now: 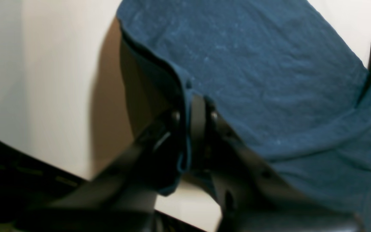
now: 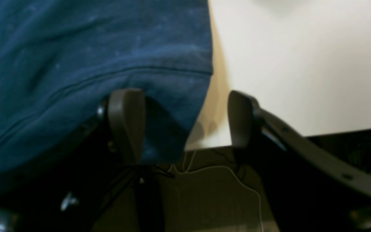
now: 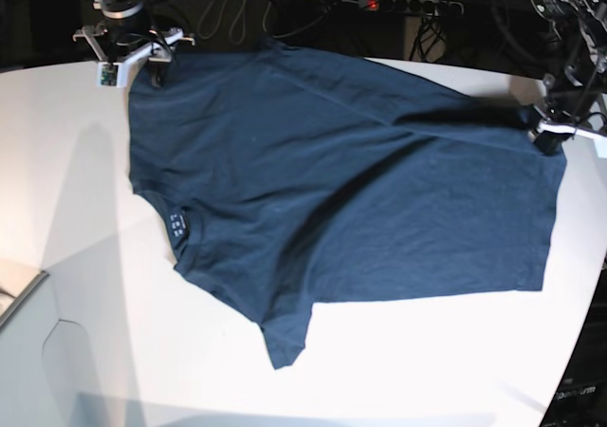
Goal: Layout the t-shirt on the table in an organized manner, then fold the t-shirt properly
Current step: 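Pull the shirt edge with the right gripper toward the robot, flattening it, then lift the shirt with both grippers and swing it over the table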
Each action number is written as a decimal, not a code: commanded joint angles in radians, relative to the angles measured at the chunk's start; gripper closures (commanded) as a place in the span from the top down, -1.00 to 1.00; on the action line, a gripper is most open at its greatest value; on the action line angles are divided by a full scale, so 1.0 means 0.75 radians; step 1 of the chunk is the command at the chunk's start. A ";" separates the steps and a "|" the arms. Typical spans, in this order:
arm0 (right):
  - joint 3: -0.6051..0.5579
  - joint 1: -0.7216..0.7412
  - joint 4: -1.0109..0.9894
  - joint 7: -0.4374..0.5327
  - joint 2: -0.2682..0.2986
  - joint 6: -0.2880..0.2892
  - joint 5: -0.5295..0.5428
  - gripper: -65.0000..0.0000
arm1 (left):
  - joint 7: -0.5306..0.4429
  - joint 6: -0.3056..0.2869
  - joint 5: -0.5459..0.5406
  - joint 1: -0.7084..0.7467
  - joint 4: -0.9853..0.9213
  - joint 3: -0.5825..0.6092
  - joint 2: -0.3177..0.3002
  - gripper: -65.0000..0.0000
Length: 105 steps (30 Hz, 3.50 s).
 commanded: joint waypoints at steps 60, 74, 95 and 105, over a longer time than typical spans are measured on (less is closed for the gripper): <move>0.088 0.599 0.595 -0.163 -0.003 0.285 0.216 -1.00 | -0.035 0.007 -0.018 -0.467 0.352 0.118 -0.164 -1.00; 0.083 1.176 0.603 -0.163 -0.061 0.277 0.218 -1.00 | -0.023 0.002 -0.018 -0.909 0.384 0.343 -0.287 -1.00; 0.006 1.605 0.611 -0.043 -0.063 0.277 0.218 -1.00 | -0.023 0.004 -0.028 -1.010 0.544 0.357 -0.332 -1.00; 0.006 1.495 0.603 0.013 -0.061 0.277 0.214 -1.00 | -0.037 0.007 -0.030 -0.797 0.538 0.253 -0.291 -1.00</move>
